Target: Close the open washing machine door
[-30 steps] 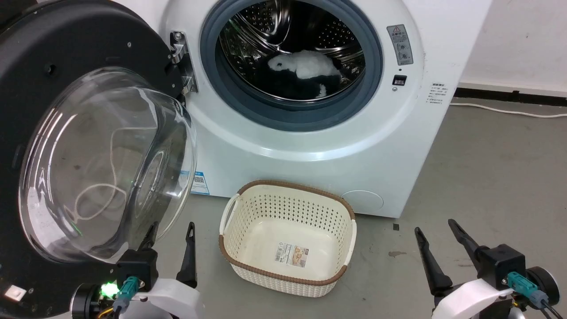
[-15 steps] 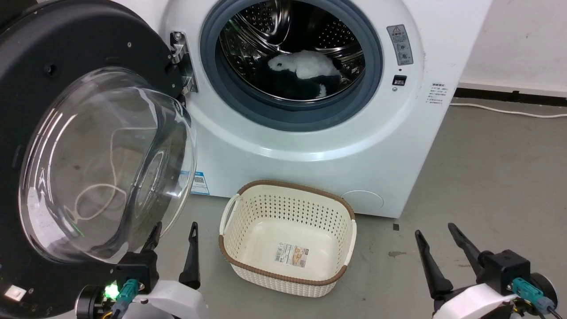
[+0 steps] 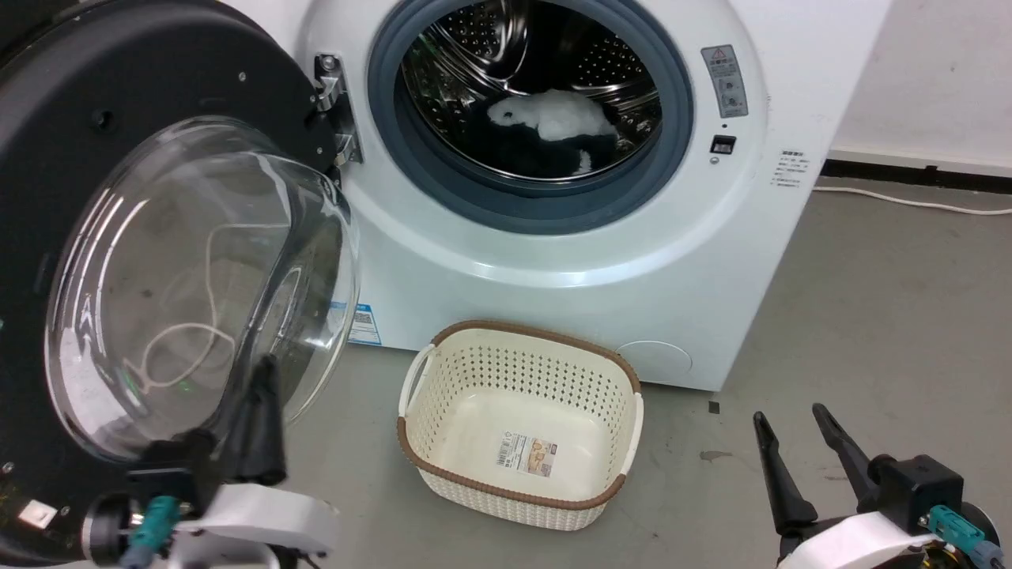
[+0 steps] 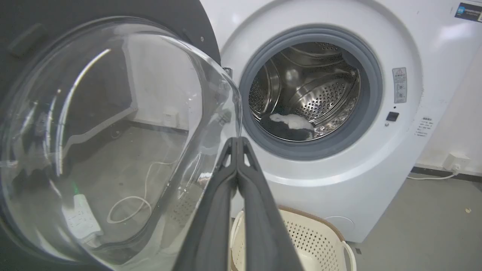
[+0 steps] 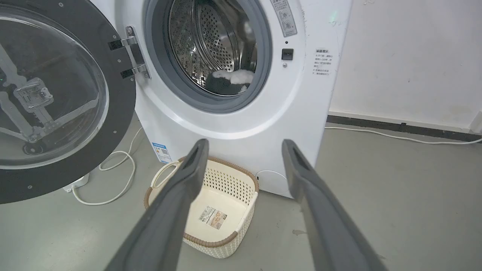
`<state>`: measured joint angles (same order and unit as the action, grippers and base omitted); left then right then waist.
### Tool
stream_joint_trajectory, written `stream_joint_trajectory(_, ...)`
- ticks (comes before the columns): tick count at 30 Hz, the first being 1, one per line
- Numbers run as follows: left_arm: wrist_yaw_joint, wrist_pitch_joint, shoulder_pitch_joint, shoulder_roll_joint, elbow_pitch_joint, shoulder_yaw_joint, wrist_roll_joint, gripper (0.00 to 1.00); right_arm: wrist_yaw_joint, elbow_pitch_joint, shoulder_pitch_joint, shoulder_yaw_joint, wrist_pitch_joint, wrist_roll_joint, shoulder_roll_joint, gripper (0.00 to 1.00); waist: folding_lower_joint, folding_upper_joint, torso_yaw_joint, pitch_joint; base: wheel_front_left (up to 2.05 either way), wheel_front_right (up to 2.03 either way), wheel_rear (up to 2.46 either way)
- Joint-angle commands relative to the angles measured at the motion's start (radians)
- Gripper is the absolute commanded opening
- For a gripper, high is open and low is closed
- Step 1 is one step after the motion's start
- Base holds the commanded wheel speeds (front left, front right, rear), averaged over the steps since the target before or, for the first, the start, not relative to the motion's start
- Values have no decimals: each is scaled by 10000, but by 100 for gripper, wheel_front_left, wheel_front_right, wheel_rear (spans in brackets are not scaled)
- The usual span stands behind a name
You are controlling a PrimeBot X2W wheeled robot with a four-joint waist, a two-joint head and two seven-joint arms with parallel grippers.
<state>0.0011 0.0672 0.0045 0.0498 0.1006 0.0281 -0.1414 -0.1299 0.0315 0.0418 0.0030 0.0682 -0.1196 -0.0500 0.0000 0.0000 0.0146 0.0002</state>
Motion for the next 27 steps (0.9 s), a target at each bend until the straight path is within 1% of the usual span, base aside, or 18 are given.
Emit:
stream_joint_trajectory(1,36,95,-104,5,146,87,-105,0,-2,54,146,-15,87,-109,-1,100,0,0,32,-2,0,0,0)
stream_joint_trajectory(10,329,284,-643,5,1348,1406,-675,0,-3,208,277,-66,275,-408,-1,100,0,0,501,-64,0,0,0)
stream_joint_trajectory(16,256,409,-1039,5,1678,2820,-968,0,-3,331,376,-71,401,-637,-1,100,0,0,884,-129,0,0,0)
stream_joint_trajectory(19,165,471,-1280,5,1568,3633,-1157,0,-3,388,444,-95,463,-768,-1,100,0,0,1103,-143,0,0,0)
stream_joint_trajectory(22,-77,534,-1460,8,1225,4340,-1112,0,-4,432,497,-128,526,-887,-1,100,0,0,1312,-104,0,0,0)
stream_joint_trajectory(25,-238,597,-1667,297,532,4789,-1015,0,-4,463,502,-197,588,-983,-1,100,0,0,1482,-31,0,0,0)
stream_joint_trajectory(27,-283,546,-1747,660,-80,4920,-932,0,-4,495,485,-212,630,-1038,-1,100,0,0,1544,34,0,0,0)
